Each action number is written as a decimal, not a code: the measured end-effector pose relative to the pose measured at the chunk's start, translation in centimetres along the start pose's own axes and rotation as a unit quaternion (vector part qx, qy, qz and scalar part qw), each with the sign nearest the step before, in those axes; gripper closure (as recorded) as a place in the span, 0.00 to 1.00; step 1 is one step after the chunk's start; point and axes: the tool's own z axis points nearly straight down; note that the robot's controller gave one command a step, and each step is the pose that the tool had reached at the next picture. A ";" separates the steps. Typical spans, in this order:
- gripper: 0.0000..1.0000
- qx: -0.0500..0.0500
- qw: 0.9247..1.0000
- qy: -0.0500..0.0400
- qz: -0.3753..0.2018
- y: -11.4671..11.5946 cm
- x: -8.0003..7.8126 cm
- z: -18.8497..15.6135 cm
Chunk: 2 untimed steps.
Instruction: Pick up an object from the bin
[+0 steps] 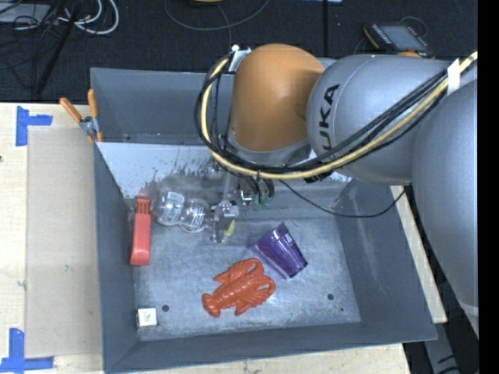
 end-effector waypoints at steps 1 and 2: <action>0.00 0.000 1.000 -0.004 0.001 -0.1 -0.2 -0.5; 0.00 -0.001 1.000 -0.006 0.017 1.7 -0.3 7.6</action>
Offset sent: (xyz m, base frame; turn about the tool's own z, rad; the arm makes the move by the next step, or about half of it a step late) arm 0.0013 0.0258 -0.1207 0.0496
